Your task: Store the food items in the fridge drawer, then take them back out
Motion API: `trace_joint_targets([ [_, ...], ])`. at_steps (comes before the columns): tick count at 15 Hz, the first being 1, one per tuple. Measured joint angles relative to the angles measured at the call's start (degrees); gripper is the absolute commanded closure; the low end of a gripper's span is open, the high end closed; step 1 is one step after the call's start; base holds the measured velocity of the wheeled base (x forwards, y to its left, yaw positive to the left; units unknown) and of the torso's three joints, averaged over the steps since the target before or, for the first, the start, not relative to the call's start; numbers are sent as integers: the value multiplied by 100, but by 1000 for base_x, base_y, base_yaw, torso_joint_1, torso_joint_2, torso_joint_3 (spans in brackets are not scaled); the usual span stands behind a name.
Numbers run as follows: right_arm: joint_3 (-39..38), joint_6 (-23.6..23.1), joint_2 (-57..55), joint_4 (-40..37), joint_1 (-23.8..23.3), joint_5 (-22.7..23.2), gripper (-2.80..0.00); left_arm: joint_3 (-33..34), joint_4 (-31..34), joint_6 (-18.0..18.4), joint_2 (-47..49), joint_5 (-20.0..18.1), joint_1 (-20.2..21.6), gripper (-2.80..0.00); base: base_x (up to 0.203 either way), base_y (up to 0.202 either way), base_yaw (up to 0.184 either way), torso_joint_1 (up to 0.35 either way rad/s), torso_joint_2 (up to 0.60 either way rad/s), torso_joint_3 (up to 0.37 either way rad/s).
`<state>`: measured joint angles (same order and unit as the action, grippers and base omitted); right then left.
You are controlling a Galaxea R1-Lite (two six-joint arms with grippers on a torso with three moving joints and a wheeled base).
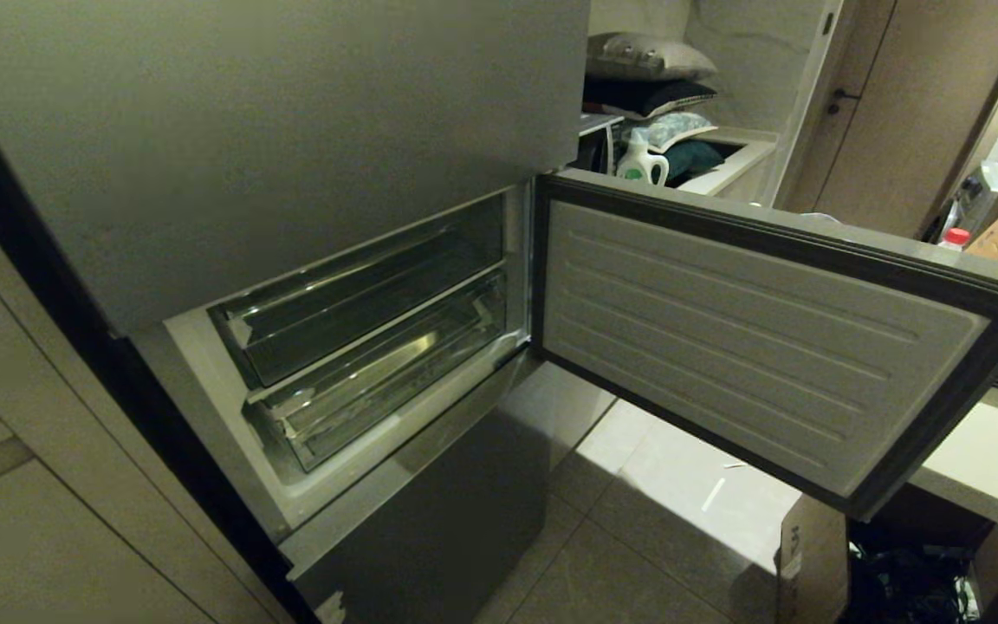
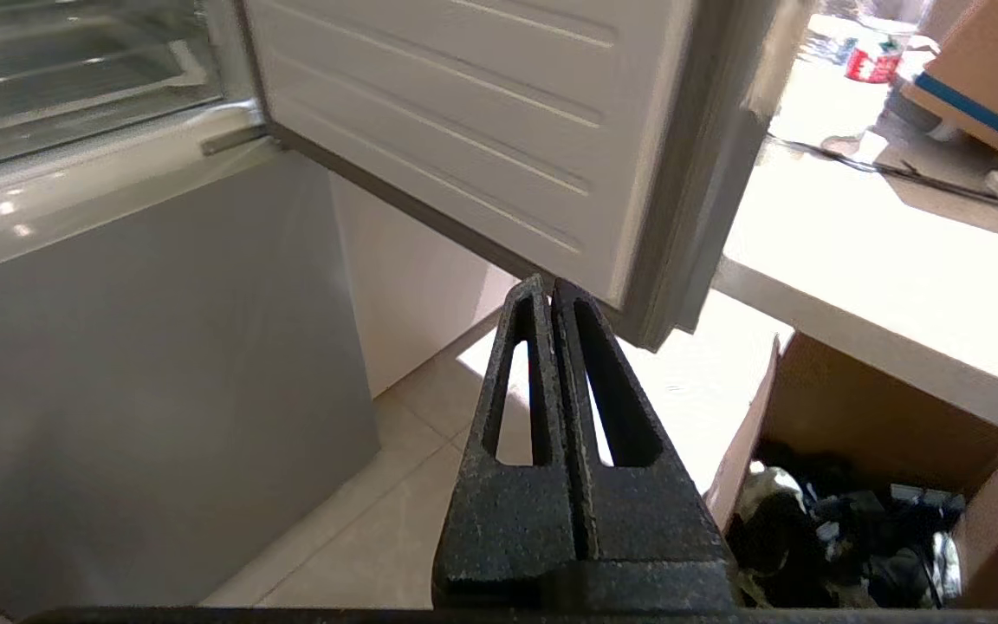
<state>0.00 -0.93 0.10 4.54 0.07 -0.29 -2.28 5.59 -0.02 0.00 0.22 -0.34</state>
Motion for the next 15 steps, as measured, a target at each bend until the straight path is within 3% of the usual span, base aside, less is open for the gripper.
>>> trace_joint_targets([
  [10, 0, 8, -2, 8, -2, 11, 0, 0, 0, 0, 0, 0, -1, 0, 0, 0, 0, 3, 1, 160],
  [15, 0, -75, -2, -30, 0, 27, 0, 0, 0, -5, 0, 2, -1, 0, 0, 0, 0, 4, 2, 27],
])
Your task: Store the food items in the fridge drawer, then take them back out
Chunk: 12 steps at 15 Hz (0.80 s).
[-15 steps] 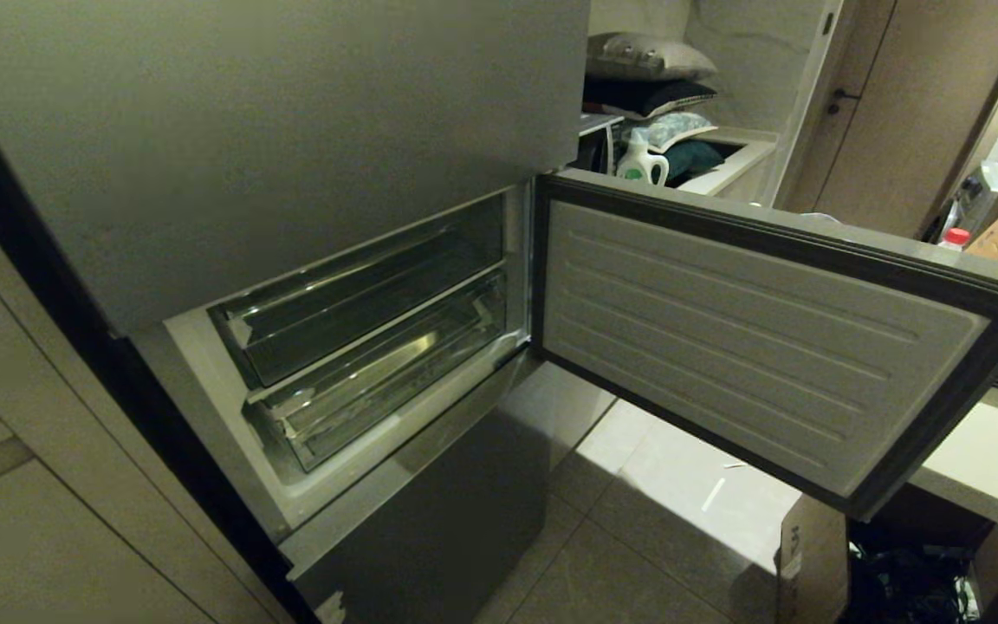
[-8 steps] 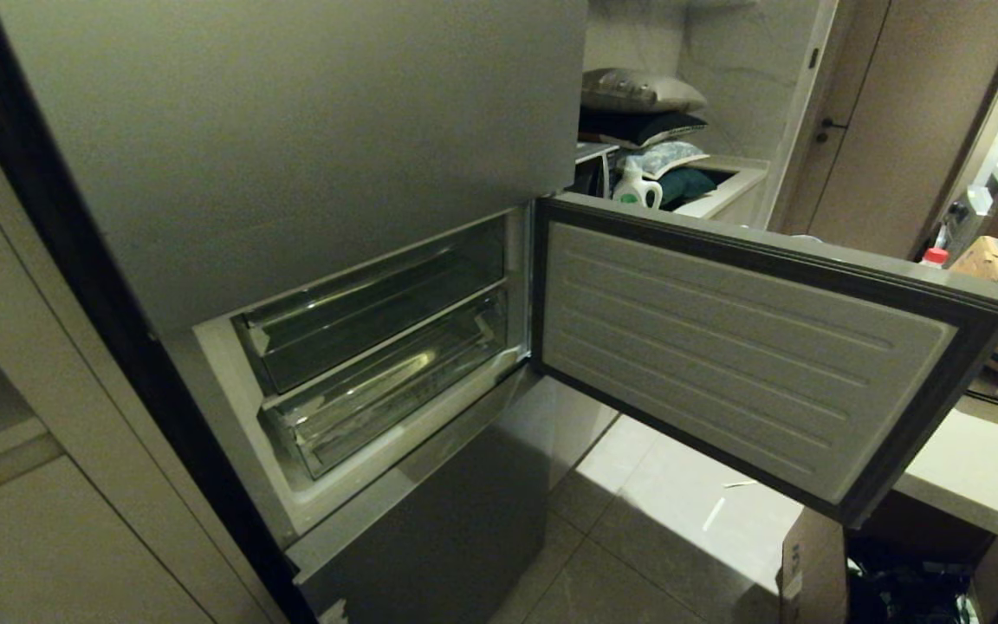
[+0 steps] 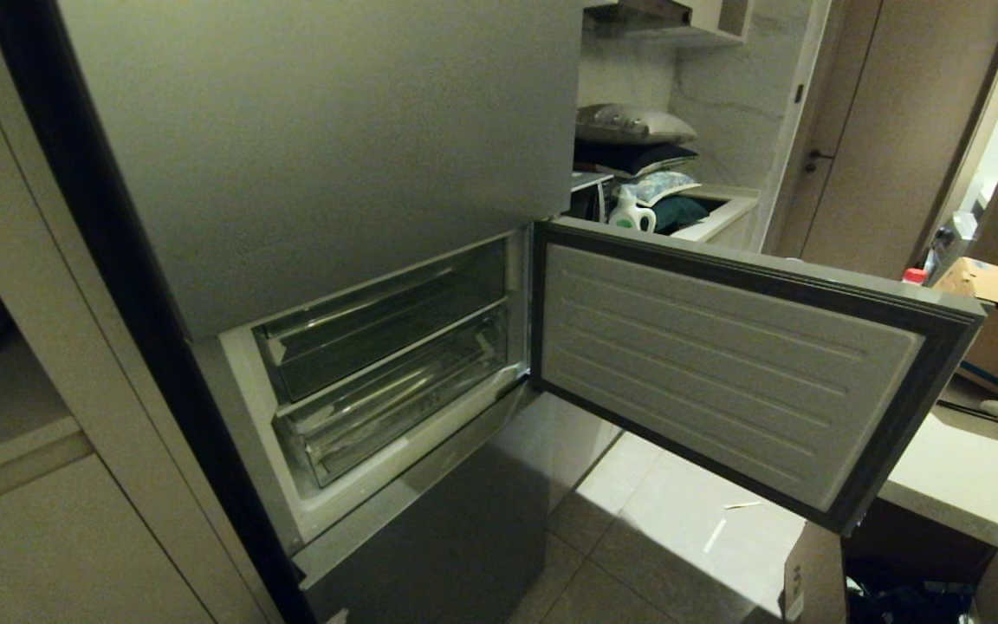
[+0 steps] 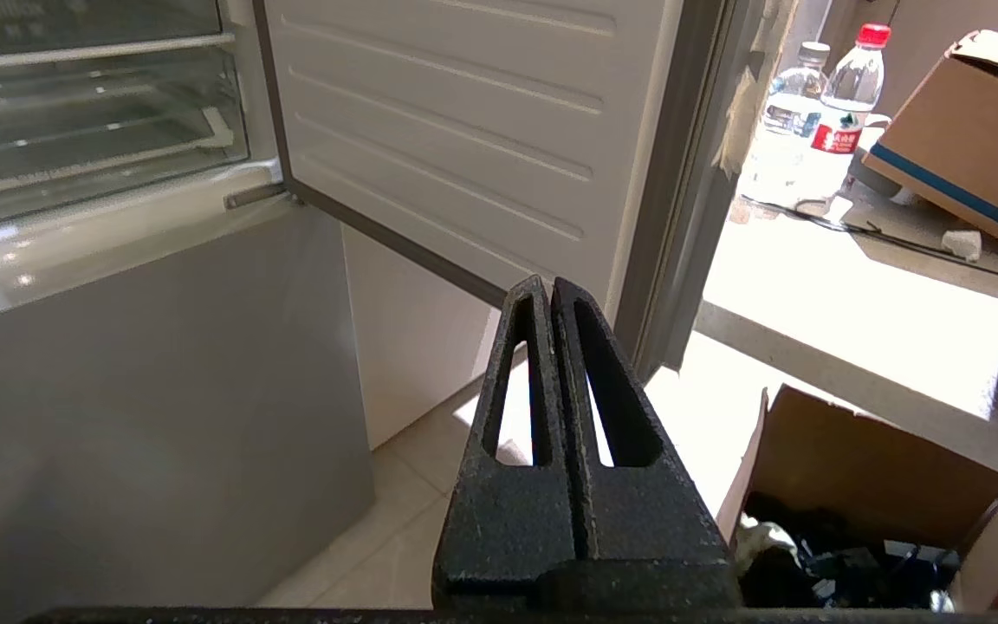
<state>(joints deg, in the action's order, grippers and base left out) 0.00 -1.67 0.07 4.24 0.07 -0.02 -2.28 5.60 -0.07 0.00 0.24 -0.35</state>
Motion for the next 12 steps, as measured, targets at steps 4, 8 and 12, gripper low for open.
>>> trace_joint_targets([
  [4, 188, 62, -130, -342, -17, -214, 0, 0, 0, 0, 0, 0, 2, 0, 0, 0, 0, 0, 0, 0],
  [8, 1249, 628, -1260, -585, -151, -395, 0, 0, 0, 0, 0, -1, 2, 0, 0, 0, 0, 0, 0, 0],
  [12, 1950, 1350, -3380, 158, -1370, 273, 0, 0, 0, 0, 0, 0, 0, 0, 0, 0, 0, 0, 0, 0],
])
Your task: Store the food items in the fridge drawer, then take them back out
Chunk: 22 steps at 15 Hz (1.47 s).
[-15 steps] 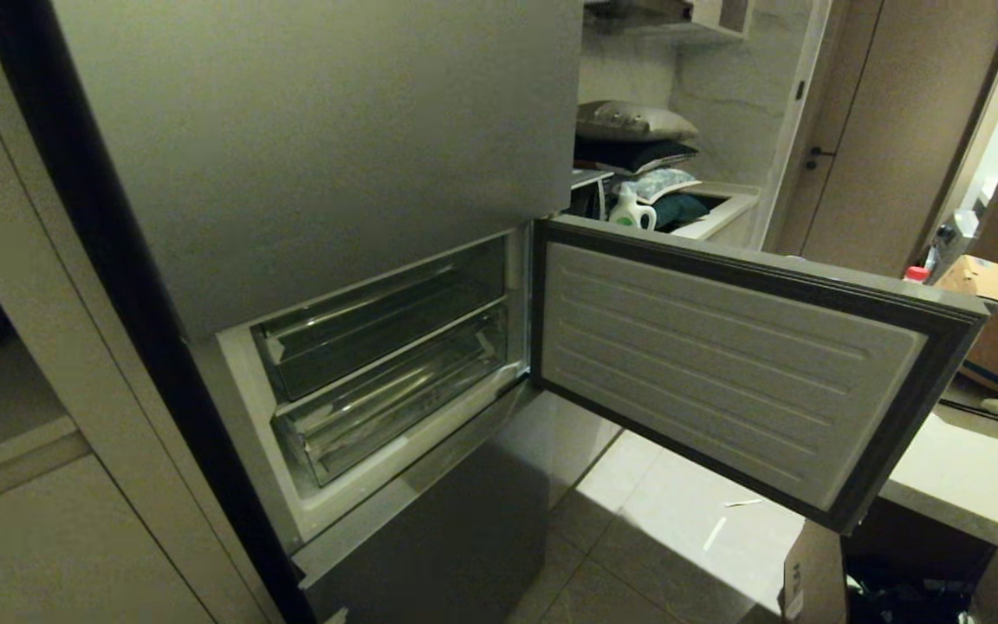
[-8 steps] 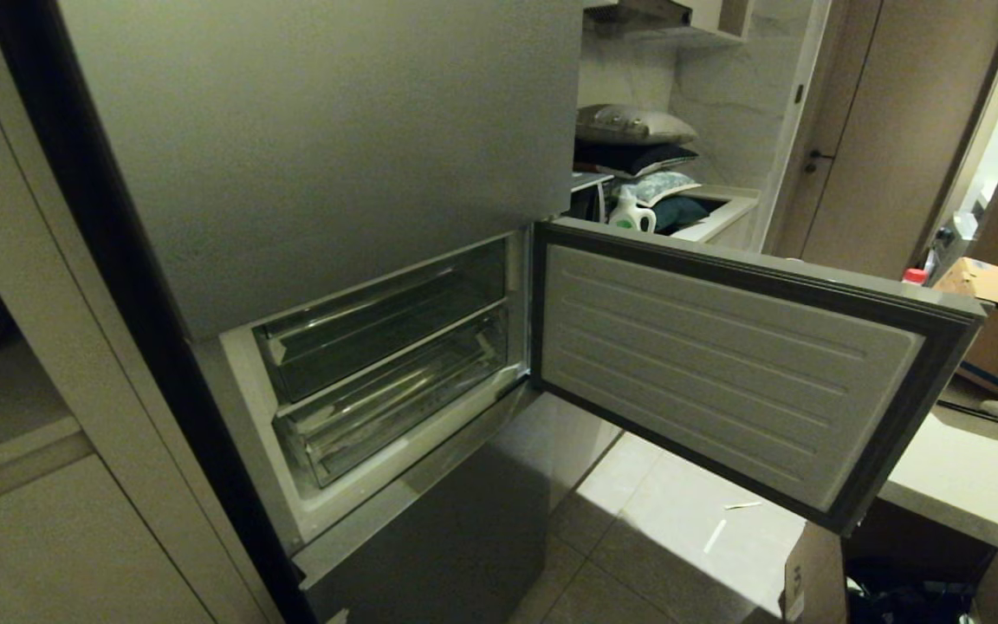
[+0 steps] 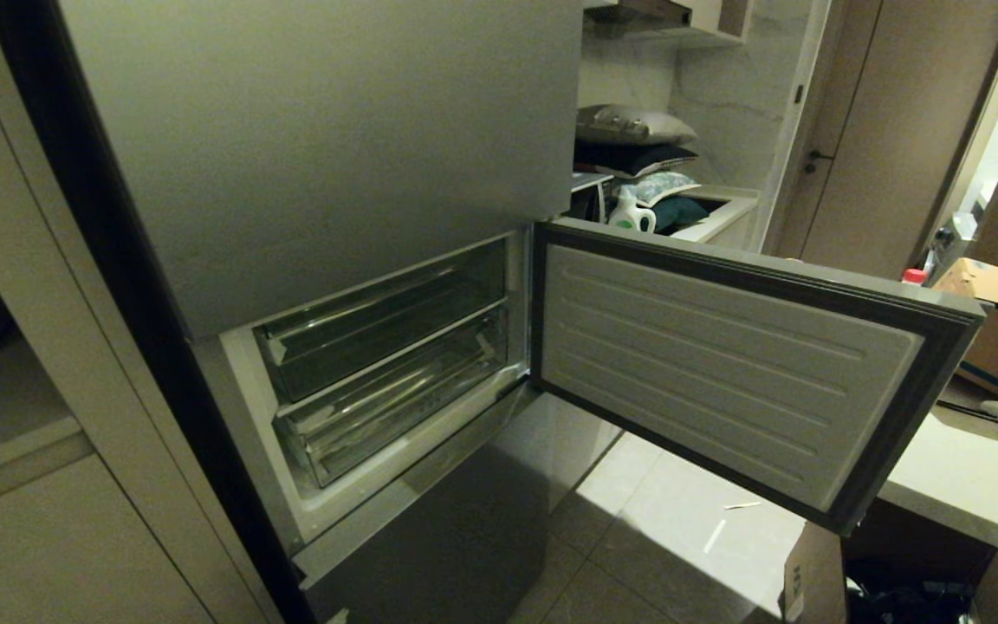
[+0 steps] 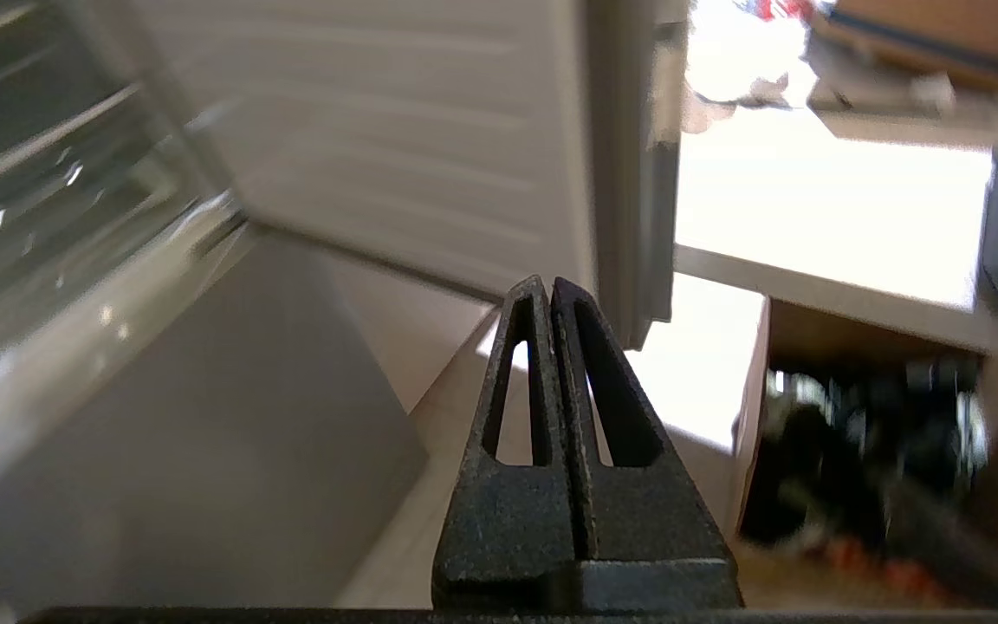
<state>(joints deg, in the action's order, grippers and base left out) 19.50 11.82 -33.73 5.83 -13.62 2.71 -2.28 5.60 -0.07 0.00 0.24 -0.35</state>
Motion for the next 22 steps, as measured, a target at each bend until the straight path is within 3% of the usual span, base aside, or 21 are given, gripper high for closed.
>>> trace_joint_targets([
  [2, 153, 130, -1310, 843, -930, 585, 0, 0, 0, 0, 0, 0, 0, 0, 0, 0, 0, 0, 0, 0],
  [4, 246, 165, -2362, 1666, -1545, 962, 0, 0, -1, 0, 0, 0, 0, 0, 0, 0, 0, 0, 0, 0],
  [7, 561, 179, -3767, 2730, -2038, 1236, 0, 0, 0, 0, 0, 0, 0, 0, 0, 0, 0, 0, 0, 0],
  [17, 2525, 206, -6620, 3361, -2168, 1322, 0, 0, 0, 0, 0, 0, 0, 0, 0, 0, 0, 0, 0, 0],
  [22, 3006, 217, -7208, 3524, -2027, 1871, 0, 0, 0, 0, 0, 0, 0, 0, 0, 0, 0, 0, 0, 0],
])
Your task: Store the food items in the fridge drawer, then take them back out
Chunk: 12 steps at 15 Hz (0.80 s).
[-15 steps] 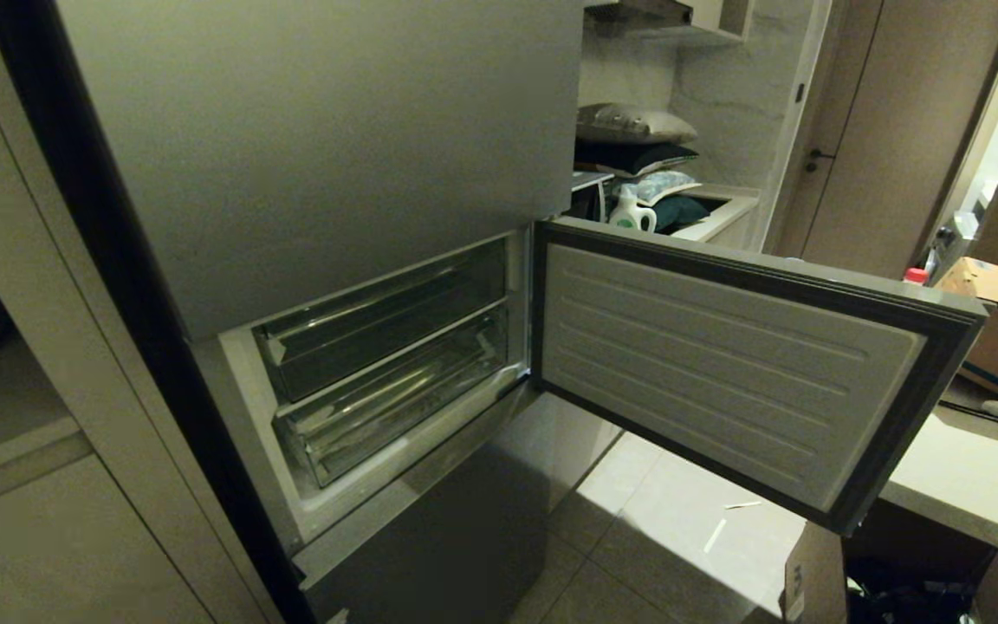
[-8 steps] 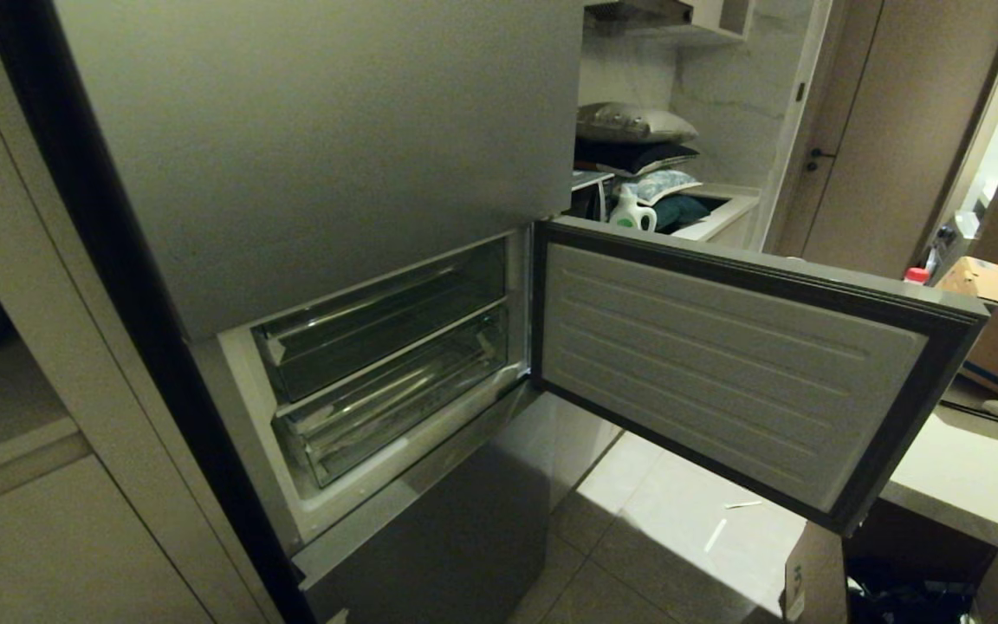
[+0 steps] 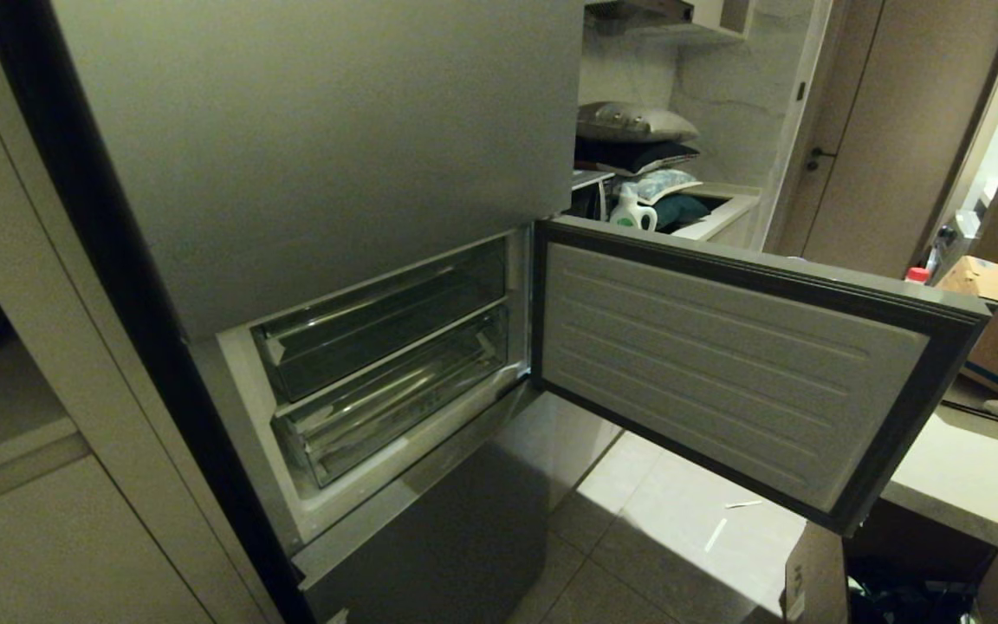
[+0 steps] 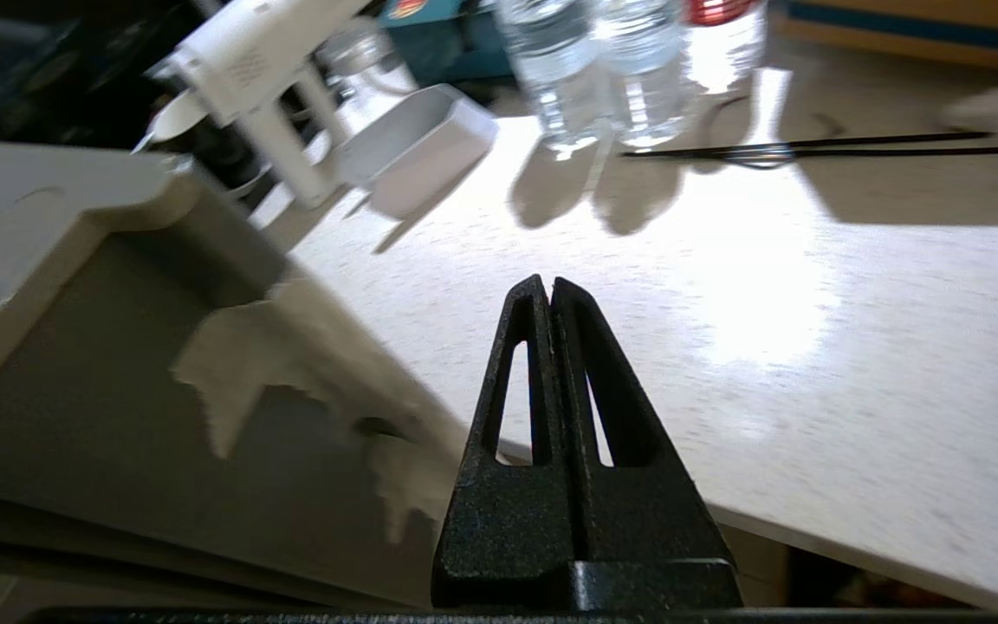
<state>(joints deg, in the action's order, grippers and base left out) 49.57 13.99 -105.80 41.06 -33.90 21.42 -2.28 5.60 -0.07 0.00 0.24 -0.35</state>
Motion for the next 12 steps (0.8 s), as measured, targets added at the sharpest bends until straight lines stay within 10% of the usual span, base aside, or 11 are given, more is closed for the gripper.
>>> trace_joint_targets([
  [12, -580, 33, 426, -21, 93, 410, 0, 0, 0, 0, 0, 0, 2, 0, 0, 0, 0, 0, 0, 0],
])
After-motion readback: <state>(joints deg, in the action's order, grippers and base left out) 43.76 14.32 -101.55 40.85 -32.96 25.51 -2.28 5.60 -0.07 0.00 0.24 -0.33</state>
